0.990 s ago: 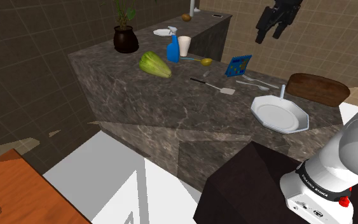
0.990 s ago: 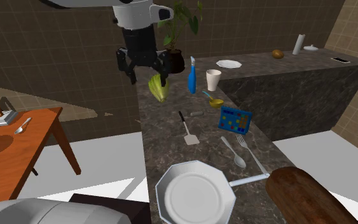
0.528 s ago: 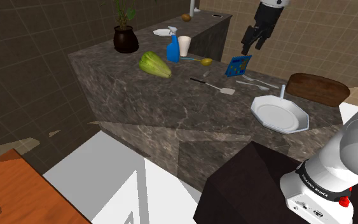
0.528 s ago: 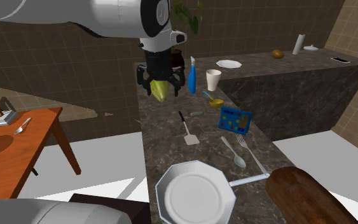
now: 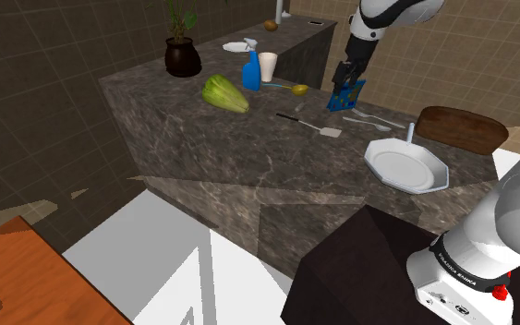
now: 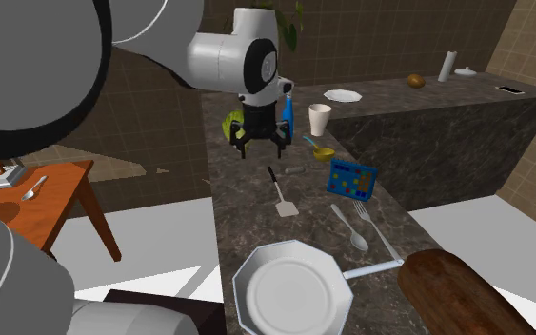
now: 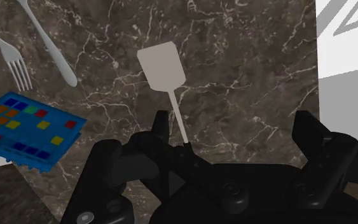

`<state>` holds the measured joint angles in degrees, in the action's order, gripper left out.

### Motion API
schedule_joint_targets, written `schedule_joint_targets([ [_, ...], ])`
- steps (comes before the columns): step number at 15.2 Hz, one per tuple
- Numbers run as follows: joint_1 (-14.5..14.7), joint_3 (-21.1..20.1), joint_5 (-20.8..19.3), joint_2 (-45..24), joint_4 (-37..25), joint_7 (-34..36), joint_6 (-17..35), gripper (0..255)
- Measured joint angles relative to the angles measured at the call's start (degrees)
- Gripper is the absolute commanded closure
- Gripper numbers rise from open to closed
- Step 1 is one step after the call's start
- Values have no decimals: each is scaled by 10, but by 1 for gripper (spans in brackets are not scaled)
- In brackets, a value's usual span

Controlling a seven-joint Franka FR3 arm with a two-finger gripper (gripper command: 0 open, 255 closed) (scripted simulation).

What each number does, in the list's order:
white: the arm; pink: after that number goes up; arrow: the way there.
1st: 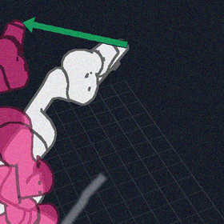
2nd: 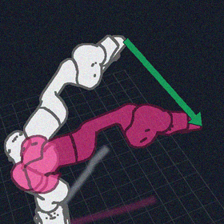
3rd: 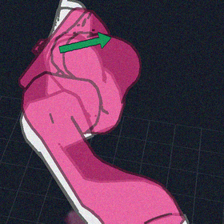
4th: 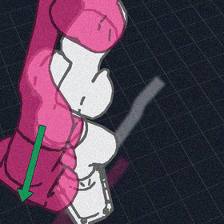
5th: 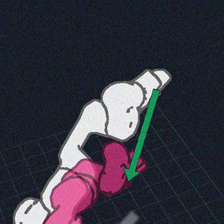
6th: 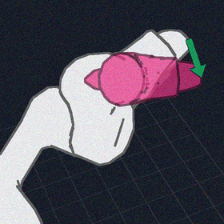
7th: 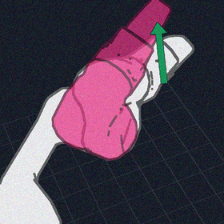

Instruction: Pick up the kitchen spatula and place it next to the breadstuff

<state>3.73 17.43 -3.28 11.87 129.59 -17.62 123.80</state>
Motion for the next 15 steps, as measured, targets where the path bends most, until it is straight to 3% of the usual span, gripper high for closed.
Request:
schedule_joint_targets([
  [7, 3, 19, 72, -162, -75, -114, 69, 0],
  [15, -29, -5, 146, -337, -198, -225, 99, 0],
])
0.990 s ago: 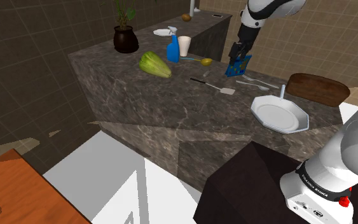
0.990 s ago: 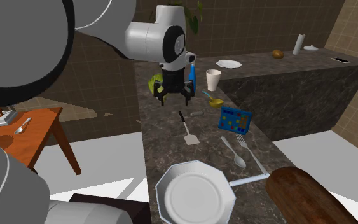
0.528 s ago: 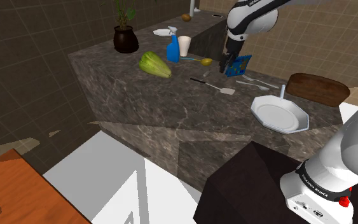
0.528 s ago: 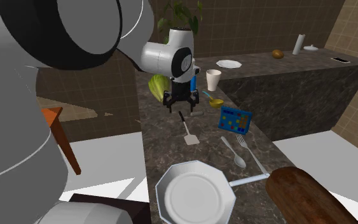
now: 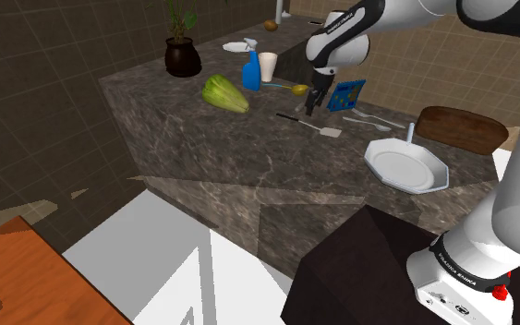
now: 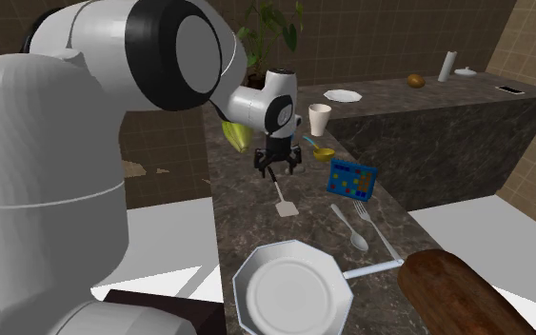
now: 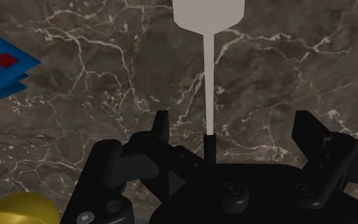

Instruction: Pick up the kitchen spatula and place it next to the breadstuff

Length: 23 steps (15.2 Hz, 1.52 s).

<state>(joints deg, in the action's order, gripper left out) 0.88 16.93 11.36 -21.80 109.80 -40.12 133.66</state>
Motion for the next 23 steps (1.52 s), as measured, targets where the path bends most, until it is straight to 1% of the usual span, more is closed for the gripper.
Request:
schedule_joint_targets([
  [2, -9, -9, 12, -42, -35, -17, 3, 0],
  [5, -16, -15, 21, -68, -47, -28, 15, 0],
  [10, -20, -23, 30, -95, -50, -34, 38, 0],
  [16, -21, -24, 32, -100, -50, -35, 43, 0],
  [17, -20, -24, 32, -100, -50, -35, 43, 255],
  [23, -20, -24, 32, -100, -50, -35, 43, 255],
])
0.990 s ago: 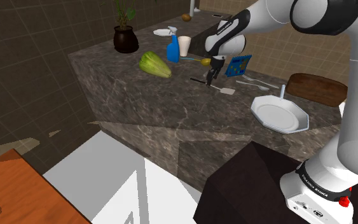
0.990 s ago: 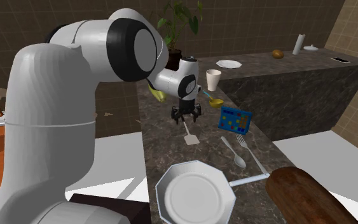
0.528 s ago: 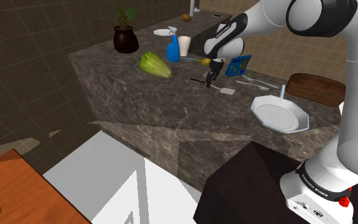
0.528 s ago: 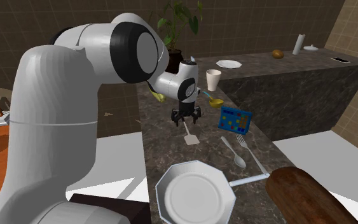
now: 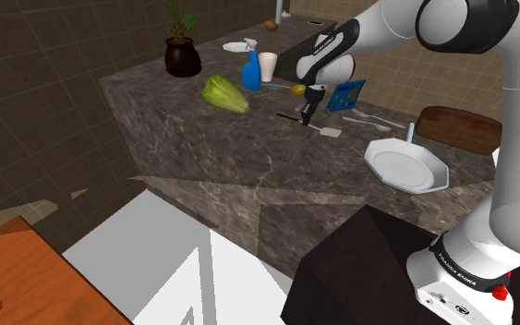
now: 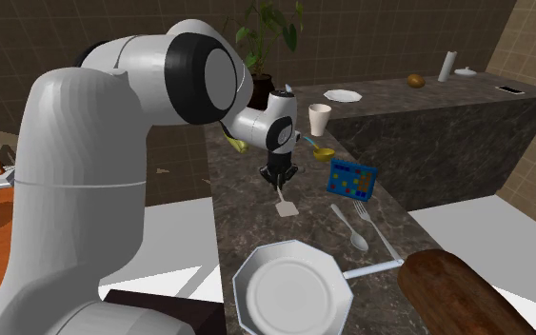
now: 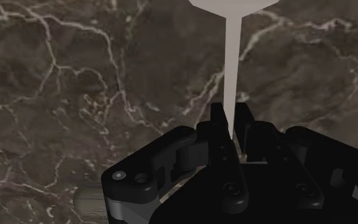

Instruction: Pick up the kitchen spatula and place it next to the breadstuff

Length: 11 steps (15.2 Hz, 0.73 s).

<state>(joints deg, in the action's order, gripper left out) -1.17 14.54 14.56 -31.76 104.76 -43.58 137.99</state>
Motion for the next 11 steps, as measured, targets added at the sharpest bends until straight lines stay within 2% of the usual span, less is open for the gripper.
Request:
schedule_joint_targets([
  [5, 1, 1, -1, 2, -1, 1, -3, 255],
  [11, 6, 8, -12, 29, -5, 9, -33, 255],
])
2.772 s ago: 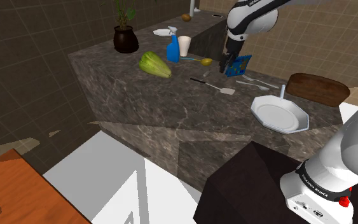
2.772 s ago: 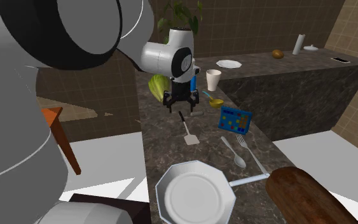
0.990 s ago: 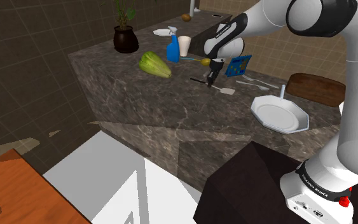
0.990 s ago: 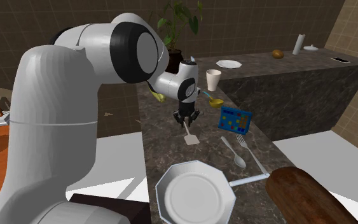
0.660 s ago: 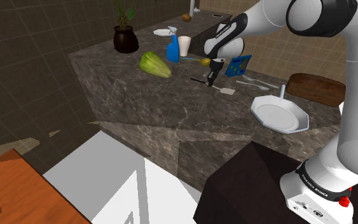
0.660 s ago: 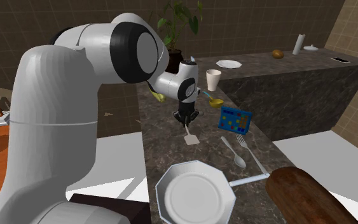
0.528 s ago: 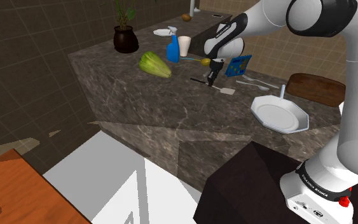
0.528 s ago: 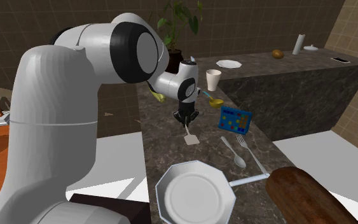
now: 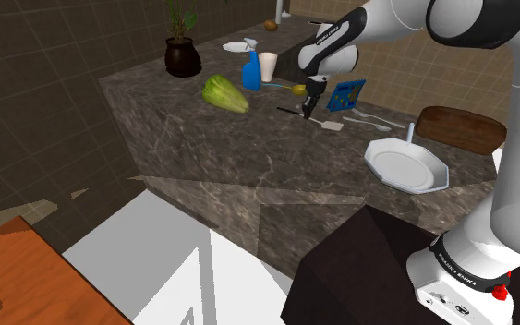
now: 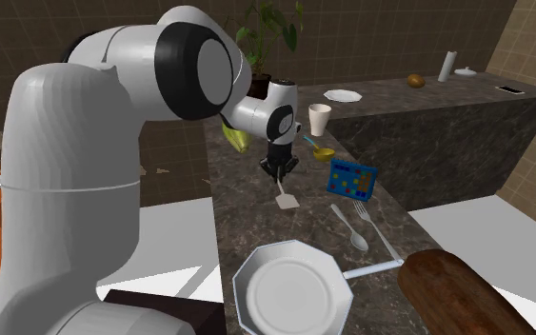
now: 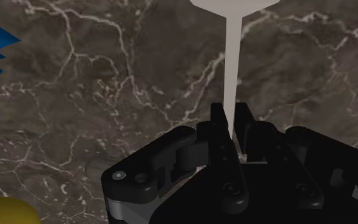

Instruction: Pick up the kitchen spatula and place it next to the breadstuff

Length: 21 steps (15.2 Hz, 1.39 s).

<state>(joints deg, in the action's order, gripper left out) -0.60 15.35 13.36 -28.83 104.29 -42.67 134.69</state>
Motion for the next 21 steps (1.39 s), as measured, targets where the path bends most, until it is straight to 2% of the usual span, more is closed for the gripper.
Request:
schedule_joint_targets([
  [21, 12, 19, -37, 83, -48, 27, -127, 255],
])
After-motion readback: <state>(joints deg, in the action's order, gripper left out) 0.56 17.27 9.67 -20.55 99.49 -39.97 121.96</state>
